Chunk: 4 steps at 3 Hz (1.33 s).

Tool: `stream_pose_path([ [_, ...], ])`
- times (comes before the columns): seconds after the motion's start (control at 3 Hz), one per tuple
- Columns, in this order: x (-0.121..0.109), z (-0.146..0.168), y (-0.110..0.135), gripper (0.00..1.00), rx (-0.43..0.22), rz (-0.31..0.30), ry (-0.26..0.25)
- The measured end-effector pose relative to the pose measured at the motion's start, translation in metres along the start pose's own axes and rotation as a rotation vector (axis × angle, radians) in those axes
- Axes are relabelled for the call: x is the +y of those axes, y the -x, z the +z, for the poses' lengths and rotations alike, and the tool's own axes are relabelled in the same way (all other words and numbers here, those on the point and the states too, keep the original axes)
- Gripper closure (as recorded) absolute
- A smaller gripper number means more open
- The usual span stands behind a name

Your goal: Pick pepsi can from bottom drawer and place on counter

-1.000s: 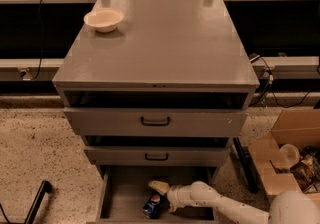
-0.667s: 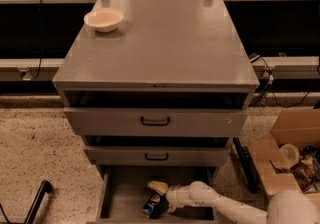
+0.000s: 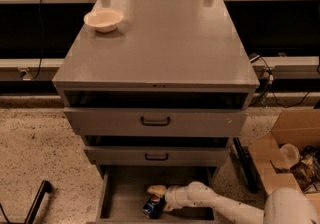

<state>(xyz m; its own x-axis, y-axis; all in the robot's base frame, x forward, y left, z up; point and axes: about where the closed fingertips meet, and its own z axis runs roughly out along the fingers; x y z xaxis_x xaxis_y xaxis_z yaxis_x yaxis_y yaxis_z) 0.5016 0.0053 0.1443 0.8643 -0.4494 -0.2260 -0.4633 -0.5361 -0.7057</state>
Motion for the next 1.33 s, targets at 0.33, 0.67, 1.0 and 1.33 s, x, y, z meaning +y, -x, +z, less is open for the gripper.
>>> stream_pose_path([
  [0.33,0.001,0.003,0.002,0.3,-0.006,0.002,0.008],
  [0.67,0.008,0.011,0.003,0.3,-0.013,0.011,0.041],
  [1.0,0.013,0.016,0.004,0.3,-0.022,0.019,0.063],
  [1.33,0.012,0.015,0.004,0.46,-0.022,0.019,0.063],
])
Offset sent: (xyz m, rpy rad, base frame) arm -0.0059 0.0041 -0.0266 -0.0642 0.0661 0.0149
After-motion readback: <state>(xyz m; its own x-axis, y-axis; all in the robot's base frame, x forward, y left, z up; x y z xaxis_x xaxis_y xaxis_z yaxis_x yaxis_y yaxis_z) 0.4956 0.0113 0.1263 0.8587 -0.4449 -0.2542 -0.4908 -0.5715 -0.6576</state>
